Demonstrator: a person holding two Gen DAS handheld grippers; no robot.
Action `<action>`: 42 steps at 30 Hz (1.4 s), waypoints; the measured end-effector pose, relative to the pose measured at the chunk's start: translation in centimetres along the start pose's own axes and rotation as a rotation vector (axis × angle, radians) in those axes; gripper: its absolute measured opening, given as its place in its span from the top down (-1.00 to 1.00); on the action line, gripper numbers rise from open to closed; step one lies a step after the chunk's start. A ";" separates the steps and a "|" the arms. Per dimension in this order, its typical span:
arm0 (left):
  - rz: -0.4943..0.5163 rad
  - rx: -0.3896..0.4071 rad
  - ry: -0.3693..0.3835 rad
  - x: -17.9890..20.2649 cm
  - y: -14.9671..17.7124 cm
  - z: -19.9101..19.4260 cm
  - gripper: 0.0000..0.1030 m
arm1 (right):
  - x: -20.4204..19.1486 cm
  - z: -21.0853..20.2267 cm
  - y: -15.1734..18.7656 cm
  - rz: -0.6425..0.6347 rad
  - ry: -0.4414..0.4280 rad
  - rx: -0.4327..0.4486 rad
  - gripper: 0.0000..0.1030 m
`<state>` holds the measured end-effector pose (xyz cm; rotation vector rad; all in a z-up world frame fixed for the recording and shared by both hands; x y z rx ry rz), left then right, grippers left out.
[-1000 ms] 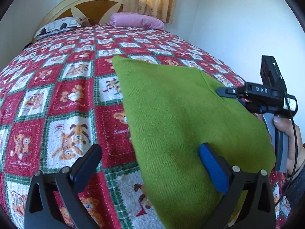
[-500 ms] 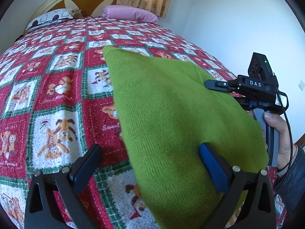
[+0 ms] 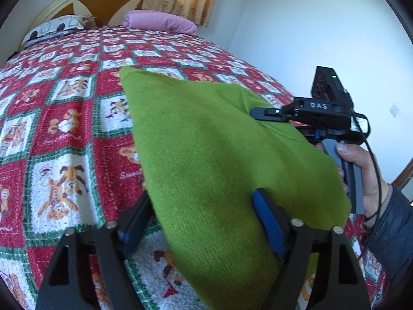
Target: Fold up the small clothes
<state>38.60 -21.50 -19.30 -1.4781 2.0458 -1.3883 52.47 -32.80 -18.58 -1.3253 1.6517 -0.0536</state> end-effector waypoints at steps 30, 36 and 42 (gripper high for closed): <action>0.142 0.001 -0.142 2.5 -2.4 -1.7 0.31 | -4.4 -3.3 -0.6 -0.127 0.056 0.083 0.47; 0.159 0.027 -0.139 3.2 -3.5 -3.4 0.33 | -5.9 -4.5 -0.6 -0.135 0.042 0.107 0.49; 0.163 0.053 -0.138 3.2 -3.9 -5.7 0.33 | -7.7 -5.5 0.2 -0.144 0.026 0.114 0.50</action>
Point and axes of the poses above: each gripper's, at about its wrist camera, not at the fingertips, and z roughly the way its jaws point, x to its right, y to its underside, the point moved 8 cm from there along z, roughly the way its jaws point, and after that the axes turned 13 degrees about x, right-handed, at the moved point
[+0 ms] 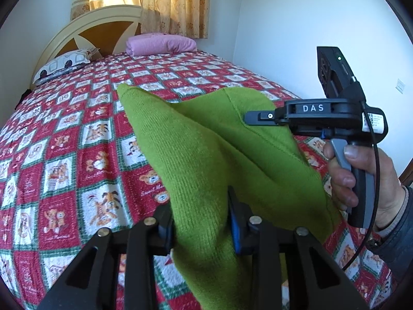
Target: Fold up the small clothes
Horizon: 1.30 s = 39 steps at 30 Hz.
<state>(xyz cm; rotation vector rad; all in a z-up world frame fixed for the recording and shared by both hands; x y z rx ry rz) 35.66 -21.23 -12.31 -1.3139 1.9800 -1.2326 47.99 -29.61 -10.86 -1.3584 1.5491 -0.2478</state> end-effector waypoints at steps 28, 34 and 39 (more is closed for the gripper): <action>-0.069 0.040 -0.141 -7.5 4.2 -11.2 0.34 | -13.2 0.5 7.2 -0.027 -0.185 -0.079 0.52; -0.091 0.044 -0.181 -9.1 5.5 -13.7 0.34 | -16.5 1.0 9.3 -0.035 -0.229 -0.097 0.52; -0.101 0.055 -0.202 -10.1 6.3 -15.6 0.34 | -18.6 1.0 10.6 -0.050 -0.257 -0.113 0.52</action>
Point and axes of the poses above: each gripper's, at about its wrist camera, not at the fingertips, and z roughly the way its jaws point, x to its right, y to its underside, the point moved 8 cm from there along z, roughly the way its jaws point, and after that the axes turned 13 degrees about x, right-handed, at the moved point
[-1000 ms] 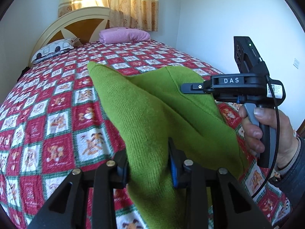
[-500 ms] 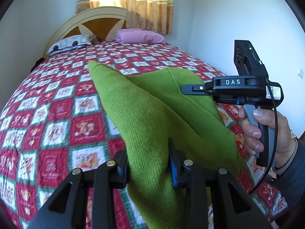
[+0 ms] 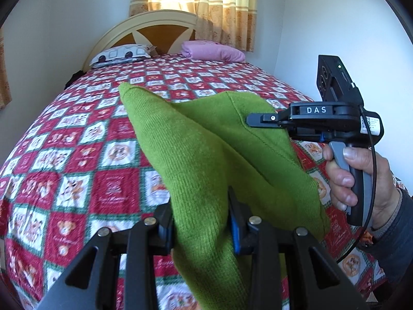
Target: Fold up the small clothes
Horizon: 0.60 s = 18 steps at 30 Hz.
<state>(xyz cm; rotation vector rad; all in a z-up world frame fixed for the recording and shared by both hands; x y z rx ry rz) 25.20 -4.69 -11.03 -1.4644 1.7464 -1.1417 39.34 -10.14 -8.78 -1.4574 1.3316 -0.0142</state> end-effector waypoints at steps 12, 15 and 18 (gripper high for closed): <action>-0.033 0.013 -0.049 -4.1 1.8 -3.8 0.34 | -4.9 2.7 2.7 -0.024 -0.071 -0.049 0.52; -0.041 0.012 -0.066 -5.2 2.2 -4.4 0.34 | -5.9 3.6 3.5 -0.035 -0.085 -0.067 0.52; -0.051 0.013 -0.080 -6.3 2.6 -4.9 0.34 | -6.9 4.5 4.0 -0.040 -0.098 -0.082 0.52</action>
Point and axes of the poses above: each gripper's, at about its wrist camera, not at the fingertips, and z roughly the way its jaws point, x to its right, y to its underside, the point moved 8 cm from there along z, roughly the way its jaws point, and after that the axes turned 13 degrees about x, right-handed, at the moved point
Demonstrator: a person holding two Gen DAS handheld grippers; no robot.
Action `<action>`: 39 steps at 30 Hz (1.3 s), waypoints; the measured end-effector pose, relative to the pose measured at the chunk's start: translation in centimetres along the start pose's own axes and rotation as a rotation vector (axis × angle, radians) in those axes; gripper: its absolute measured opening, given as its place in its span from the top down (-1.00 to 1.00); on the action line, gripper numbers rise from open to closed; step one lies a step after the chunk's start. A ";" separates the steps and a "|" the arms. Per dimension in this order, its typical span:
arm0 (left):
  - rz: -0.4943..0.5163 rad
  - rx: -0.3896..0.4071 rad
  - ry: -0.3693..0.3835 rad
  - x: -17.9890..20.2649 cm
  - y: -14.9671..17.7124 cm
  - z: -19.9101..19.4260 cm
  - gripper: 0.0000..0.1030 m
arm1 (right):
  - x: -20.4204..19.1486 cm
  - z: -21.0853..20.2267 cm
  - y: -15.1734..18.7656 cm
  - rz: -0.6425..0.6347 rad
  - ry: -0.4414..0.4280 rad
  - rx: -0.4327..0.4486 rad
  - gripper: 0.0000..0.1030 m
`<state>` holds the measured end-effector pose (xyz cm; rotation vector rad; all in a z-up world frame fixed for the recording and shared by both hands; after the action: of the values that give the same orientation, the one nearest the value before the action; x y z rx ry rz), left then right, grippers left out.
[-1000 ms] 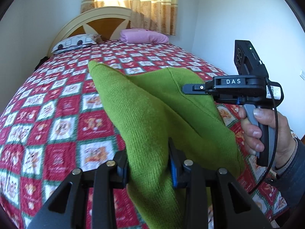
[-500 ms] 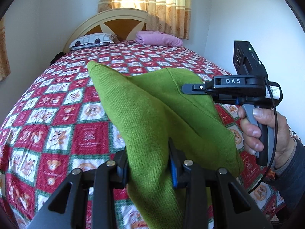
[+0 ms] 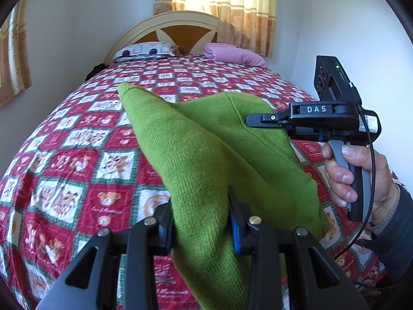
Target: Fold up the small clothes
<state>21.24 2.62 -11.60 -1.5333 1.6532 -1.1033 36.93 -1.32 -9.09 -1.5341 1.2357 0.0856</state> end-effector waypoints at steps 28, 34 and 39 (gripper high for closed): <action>-0.111 0.023 -0.106 -8.1 2.5 -3.1 0.34 | -7.8 8.0 3.1 -0.063 -0.072 -0.113 0.52; -0.136 0.011 -0.123 -9.6 3.3 -3.4 0.34 | -8.7 9.9 4.0 -0.075 -0.077 -0.146 0.53; -0.157 0.015 -0.143 -11.0 3.5 -3.6 0.34 | -9.7 11.4 4.4 -0.082 -0.087 -0.168 0.53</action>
<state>17.86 13.95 -14.11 -1.7142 1.4472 -1.0568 35.42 14.12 -10.47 -1.7058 1.1182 0.2051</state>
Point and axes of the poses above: each gripper's, at about its wrist camera, not at the fingertips, and z roughly the way its jaws point, x to its right, y to its underside, the point moved 8 cm from there along z, roughly the way its jaws point, and after that the axes turned 13 degrees about x, right-handed, at the moved point
